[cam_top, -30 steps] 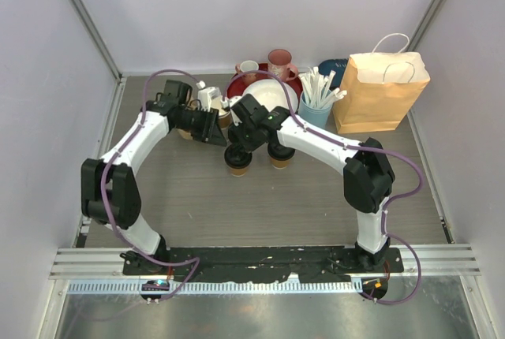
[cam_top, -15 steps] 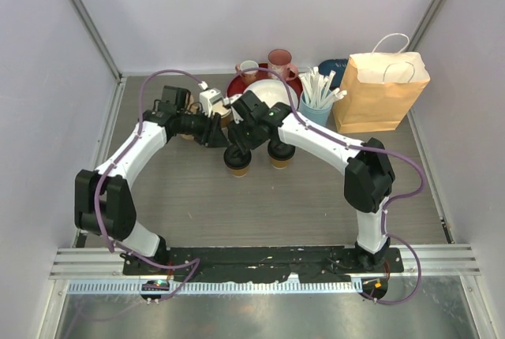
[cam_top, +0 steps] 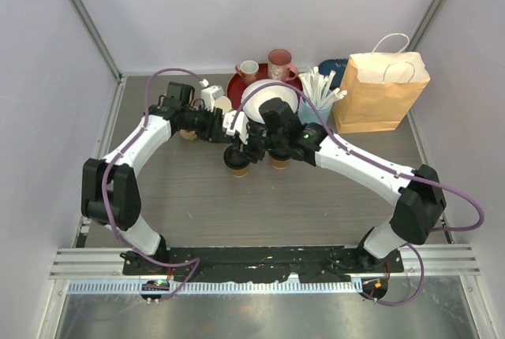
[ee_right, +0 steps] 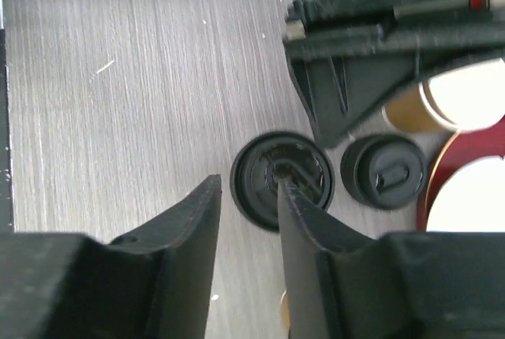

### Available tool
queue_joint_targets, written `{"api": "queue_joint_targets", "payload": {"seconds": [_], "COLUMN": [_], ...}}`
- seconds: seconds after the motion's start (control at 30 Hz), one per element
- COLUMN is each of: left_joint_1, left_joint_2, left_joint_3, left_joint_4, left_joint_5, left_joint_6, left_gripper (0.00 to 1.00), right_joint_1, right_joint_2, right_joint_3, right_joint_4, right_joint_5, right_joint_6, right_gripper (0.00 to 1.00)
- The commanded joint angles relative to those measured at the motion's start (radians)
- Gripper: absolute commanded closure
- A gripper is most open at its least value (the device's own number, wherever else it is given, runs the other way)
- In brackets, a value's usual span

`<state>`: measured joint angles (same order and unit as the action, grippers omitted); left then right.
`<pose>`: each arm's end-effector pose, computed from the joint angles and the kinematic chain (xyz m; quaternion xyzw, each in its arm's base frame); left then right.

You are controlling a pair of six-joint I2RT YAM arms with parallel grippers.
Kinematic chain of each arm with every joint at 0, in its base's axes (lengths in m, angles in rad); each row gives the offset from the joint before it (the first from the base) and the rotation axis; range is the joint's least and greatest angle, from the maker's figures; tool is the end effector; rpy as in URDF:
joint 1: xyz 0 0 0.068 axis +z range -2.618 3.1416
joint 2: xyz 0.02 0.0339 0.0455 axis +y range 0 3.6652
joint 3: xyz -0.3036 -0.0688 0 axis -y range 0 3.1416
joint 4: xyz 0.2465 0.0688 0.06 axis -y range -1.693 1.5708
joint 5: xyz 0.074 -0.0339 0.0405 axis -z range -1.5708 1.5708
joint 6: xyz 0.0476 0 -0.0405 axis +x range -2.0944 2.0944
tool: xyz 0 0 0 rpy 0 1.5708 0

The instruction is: Pack the takeout coffee

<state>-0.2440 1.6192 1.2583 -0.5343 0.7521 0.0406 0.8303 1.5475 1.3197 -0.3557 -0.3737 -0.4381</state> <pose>0.3362 -0.1172 0.3010 0.2449 0.8514 -0.3760 0.2715 0.2337 0.2814 0.3546 -0.5836 0.6449 0.2512 0.4248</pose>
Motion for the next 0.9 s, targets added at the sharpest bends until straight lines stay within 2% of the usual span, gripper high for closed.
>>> {"api": "queue_joint_targets", "payload": {"seconds": [0.0, 0.07, 0.27, 0.5, 0.87], "left_joint_1": [-0.001, -0.001, -0.006, -0.024, -0.029], "left_joint_2": [0.024, 0.036, 0.054, 0.088, 0.116], "left_joint_3": [0.05, 0.052, 0.046, 0.044, 0.055], "left_joint_4": [0.023, 0.025, 0.025, 0.025, -0.003], "left_joint_5": [-0.003, 0.003, 0.004, -0.005, -0.034], "left_joint_6": [-0.071, -0.09, -0.107, -0.11, -0.088], "left_gripper": [0.64, 0.64, 0.64, 0.64, 0.66], "right_joint_1": [-0.005, -0.007, -0.007, -0.008, -0.007], "right_joint_2": [0.062, 0.094, 0.151, 0.178, 0.232], "right_joint_3": [-0.004, 0.016, 0.027, 0.03, 0.036], "right_joint_4": [0.087, 0.06, 0.038, 0.029, 0.015], "right_joint_5": [-0.128, -0.125, -0.133, -0.082, -0.033], "right_joint_6": [-0.249, -0.283, -0.344, -0.36, -0.381], "right_gripper": [0.69, 0.75, 0.65, 0.67, 0.65]}}
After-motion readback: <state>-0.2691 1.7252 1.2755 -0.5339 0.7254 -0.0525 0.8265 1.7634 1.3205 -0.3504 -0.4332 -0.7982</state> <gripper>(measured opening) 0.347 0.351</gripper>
